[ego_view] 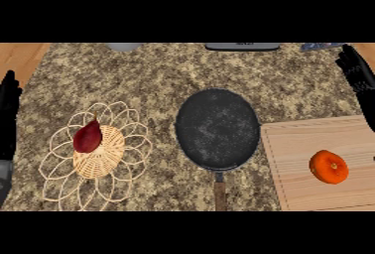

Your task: Pick the squash from the cutting board and place it in the pan

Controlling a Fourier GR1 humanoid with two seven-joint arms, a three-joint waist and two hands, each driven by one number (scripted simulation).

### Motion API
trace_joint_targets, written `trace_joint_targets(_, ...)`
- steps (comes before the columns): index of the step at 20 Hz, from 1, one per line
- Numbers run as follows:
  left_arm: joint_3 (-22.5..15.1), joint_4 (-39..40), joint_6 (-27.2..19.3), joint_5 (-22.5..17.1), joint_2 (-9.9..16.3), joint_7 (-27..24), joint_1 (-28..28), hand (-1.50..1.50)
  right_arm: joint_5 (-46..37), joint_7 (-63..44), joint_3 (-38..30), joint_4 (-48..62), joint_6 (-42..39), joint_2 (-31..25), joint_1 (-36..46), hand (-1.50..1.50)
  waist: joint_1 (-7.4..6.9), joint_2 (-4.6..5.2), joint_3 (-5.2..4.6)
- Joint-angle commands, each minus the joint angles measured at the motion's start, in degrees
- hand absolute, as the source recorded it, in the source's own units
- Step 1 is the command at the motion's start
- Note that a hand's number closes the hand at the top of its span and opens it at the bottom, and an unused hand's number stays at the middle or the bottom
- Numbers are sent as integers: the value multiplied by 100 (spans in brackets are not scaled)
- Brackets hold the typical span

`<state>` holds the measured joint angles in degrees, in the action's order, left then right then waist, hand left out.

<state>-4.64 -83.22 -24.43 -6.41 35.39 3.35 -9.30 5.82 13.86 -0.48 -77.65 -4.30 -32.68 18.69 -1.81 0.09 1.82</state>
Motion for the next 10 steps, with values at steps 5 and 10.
trace_joint_targets(5,-121,-436,531,-941,-832,119,66,0,1868,544,-957,65,-1398,41,-283,150,309,-37,-175)
trace_joint_targets(10,-171,-644,689,-1406,-1133,521,113,0,531,1458,-1388,73,-503,-608,-1805,150,559,-81,-175)
